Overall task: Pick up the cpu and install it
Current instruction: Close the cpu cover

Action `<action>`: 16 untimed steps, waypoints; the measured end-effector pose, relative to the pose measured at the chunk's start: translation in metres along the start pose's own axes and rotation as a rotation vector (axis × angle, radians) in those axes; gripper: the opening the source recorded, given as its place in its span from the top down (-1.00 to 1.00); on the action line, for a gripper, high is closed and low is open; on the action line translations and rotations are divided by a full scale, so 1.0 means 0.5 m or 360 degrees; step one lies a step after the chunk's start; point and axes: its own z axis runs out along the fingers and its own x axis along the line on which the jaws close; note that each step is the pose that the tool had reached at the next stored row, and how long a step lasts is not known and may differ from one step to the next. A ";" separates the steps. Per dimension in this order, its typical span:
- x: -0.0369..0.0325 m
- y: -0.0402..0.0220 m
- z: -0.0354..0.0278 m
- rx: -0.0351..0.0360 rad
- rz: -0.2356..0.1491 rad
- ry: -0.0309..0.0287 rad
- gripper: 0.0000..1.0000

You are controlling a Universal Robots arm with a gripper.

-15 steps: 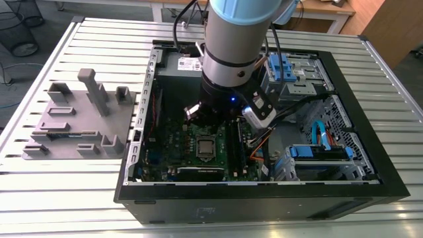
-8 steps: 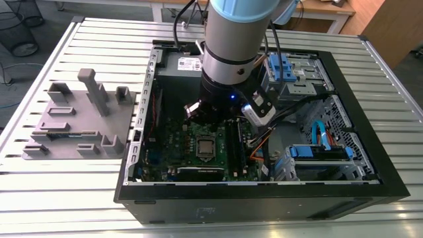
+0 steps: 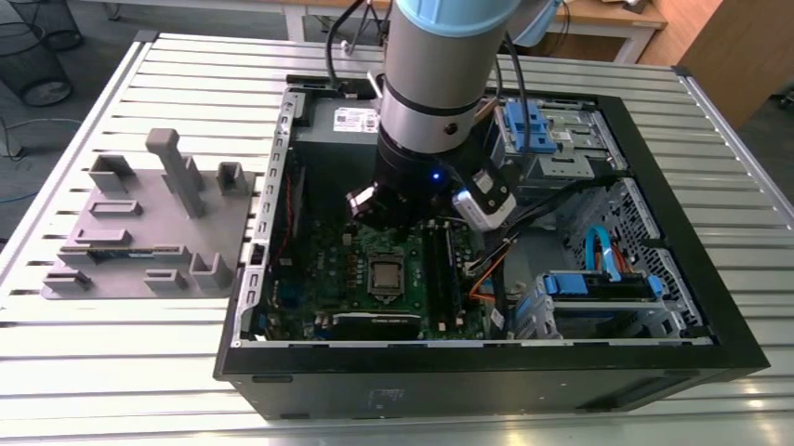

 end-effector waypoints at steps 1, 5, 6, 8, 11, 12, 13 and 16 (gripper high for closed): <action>-0.001 0.001 0.000 0.0000 0.0000 0.00000 0.79; -0.003 0.008 0.000 0.0000 0.0000 0.00000 0.79; -0.003 0.009 0.000 0.0000 0.0000 0.00001 0.79; -0.004 0.012 0.001 0.0000 0.0000 -0.00001 0.79; -0.006 0.017 0.001 0.0000 0.0000 0.00000 0.79; -0.006 0.019 0.001 0.0000 0.0000 -0.00001 0.79; -0.007 0.020 0.001 0.0000 0.0000 0.00000 0.79; -0.008 0.024 0.001 0.0000 0.0000 0.00000 0.79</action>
